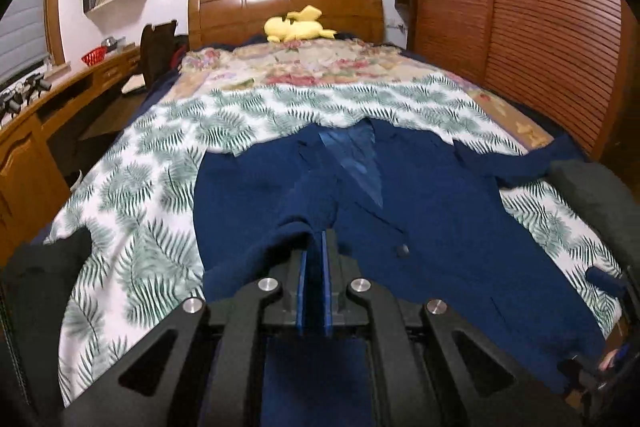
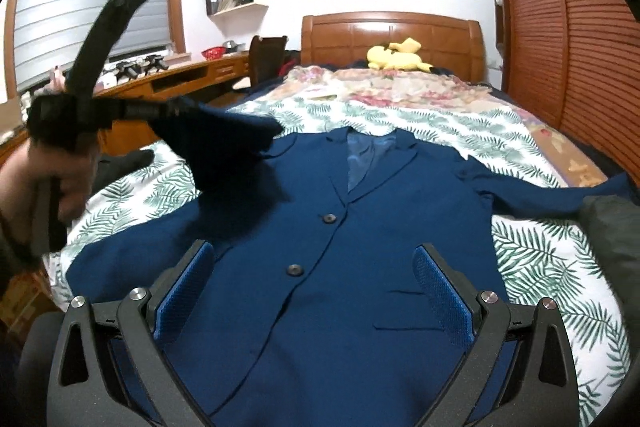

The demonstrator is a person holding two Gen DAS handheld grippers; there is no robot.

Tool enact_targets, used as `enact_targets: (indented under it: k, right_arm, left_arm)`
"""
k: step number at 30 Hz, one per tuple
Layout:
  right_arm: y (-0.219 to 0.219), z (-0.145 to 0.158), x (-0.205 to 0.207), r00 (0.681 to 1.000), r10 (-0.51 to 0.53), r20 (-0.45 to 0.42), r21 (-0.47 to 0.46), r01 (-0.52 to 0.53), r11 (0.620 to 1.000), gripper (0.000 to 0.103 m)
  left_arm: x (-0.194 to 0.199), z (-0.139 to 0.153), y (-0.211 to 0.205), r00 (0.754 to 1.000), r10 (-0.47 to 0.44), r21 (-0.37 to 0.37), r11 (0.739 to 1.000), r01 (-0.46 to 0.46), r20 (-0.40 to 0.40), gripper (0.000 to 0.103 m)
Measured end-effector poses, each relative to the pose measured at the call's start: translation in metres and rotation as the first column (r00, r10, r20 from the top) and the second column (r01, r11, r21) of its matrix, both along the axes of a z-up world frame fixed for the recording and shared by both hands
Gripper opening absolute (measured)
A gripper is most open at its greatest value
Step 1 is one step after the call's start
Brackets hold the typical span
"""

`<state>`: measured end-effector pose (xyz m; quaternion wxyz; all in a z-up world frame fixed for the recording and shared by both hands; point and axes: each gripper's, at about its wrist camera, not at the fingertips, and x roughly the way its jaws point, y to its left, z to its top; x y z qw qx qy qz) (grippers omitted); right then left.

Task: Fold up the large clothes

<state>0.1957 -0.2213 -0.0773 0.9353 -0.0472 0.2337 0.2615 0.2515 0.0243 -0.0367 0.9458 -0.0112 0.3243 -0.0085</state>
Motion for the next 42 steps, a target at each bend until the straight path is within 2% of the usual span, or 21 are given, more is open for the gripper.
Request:
enact_targets:
  k: [3, 5, 9, 11, 13, 18, 26, 32, 42]
  right_arm:
    - [-0.008, 0.004, -0.01, 1.0, 0.003, 0.004, 0.01, -0.003, 1.0, 0.101]
    - [-0.013, 0.004, -0.017, 1.0, -0.001, 0.006, 0.004, 0.001, 1.0, 0.101]
    - [-0.017, 0.003, -0.021, 1.0, -0.018, -0.002, -0.012, 0.018, 1.0, 0.101]
    - [-0.016, 0.002, -0.021, 0.999, -0.034, -0.006, -0.02, 0.034, 0.999, 0.101]
    - [-0.014, -0.001, -0.02, 0.999, -0.048, -0.012, -0.024, 0.047, 0.999, 0.101]
    - [0.001, -0.009, -0.007, 0.997, -0.035, -0.074, -0.017, 0.034, 0.999, 0.101]
    - [0.056, -0.019, 0.019, 0.994, 0.013, -0.111, -0.081, -0.022, 0.996, 0.1]
    - [0.107, -0.034, 0.023, 0.984, 0.085, -0.158, -0.102, -0.102, 0.99, 0.086]
    - [0.181, -0.075, 0.018, 0.95, 0.196, -0.242, -0.17, -0.24, 0.956, 0.076]
  left_arm:
    - [-0.008, -0.005, -0.007, 1.0, -0.007, 0.015, 1.0, 0.008, -0.022, 0.002]
    - [-0.012, -0.006, -0.008, 1.0, -0.015, 0.02, 1.0, 0.015, -0.027, 0.006]
    - [-0.021, -0.013, -0.005, 0.997, -0.07, -0.023, 0.997, 0.069, -0.036, 0.009]
    - [-0.026, -0.016, -0.007, 0.996, -0.092, -0.005, 0.996, 0.092, -0.021, 0.018]
    - [-0.036, -0.018, -0.007, 0.993, -0.114, 0.017, 0.993, 0.114, 0.009, 0.023]
    - [-0.063, -0.03, 0.01, 0.991, -0.125, 0.019, 0.992, 0.124, 0.056, 0.026]
    - [-0.091, -0.056, 0.064, 0.995, -0.073, -0.067, 0.995, 0.077, 0.063, 0.026]
    - [-0.107, -0.069, 0.098, 0.996, -0.042, -0.069, 0.997, 0.047, 0.075, 0.026]
    - [-0.131, -0.067, 0.135, 0.994, -0.031, -0.102, 0.994, 0.041, 0.103, 0.026]
